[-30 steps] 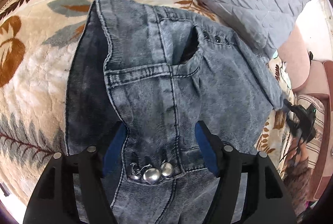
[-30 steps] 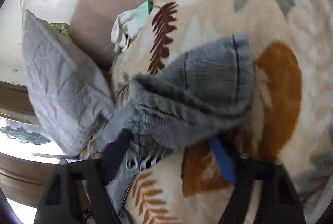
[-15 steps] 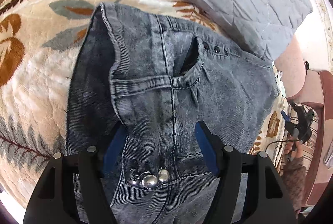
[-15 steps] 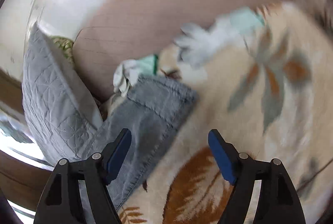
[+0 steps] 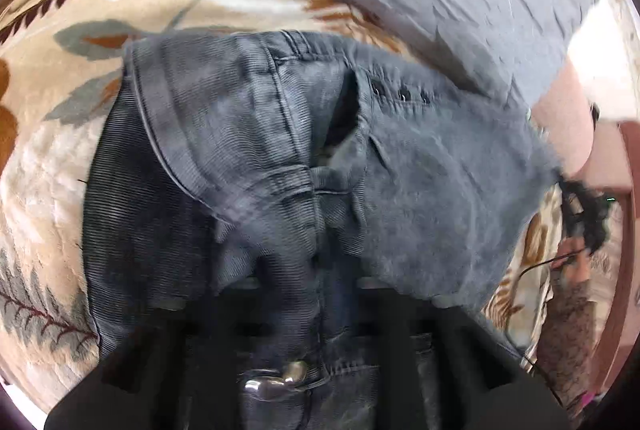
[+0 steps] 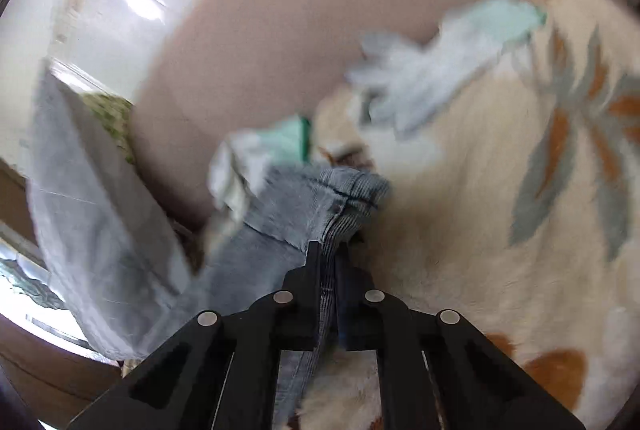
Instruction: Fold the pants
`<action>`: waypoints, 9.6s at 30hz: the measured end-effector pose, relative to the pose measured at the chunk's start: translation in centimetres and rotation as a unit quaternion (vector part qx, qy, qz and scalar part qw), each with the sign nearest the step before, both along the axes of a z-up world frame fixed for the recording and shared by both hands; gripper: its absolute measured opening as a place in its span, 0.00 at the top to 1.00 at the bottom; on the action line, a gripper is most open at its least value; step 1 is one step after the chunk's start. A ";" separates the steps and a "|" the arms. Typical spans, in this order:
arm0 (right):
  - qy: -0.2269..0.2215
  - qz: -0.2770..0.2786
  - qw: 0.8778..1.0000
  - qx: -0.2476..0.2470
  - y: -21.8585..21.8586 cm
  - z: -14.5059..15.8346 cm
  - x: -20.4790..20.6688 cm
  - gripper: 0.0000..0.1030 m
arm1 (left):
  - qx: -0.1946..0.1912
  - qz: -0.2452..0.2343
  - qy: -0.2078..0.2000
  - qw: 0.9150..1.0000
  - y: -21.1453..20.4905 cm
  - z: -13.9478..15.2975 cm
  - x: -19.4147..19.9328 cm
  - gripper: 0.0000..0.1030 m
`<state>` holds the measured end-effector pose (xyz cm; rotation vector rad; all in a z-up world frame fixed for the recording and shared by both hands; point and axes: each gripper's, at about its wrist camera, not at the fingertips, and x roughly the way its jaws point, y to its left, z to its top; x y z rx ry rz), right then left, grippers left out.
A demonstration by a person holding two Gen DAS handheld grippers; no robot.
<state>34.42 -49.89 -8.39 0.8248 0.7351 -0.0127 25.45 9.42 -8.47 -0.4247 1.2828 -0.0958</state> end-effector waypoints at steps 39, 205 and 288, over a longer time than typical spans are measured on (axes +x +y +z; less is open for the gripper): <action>0.153 0.086 0.966 -0.191 -3.5 -1.0 -8.4 0.41 | -0.043 0.006 0.038 0.998 3.0 1.3 4.8 0.30; 0.102 -0.036 0.992 0.061 -1.7 -1.9 -46.8 0.85 | -0.081 0.075 0.054 0.992 4.5 -0.2 -22.6 0.86; 0.052 0.326 0.930 -0.162 29.2 4.4 -19.6 0.49 | -0.226 -0.008 0.001 0.974 12.3 3.9 -21.8 0.45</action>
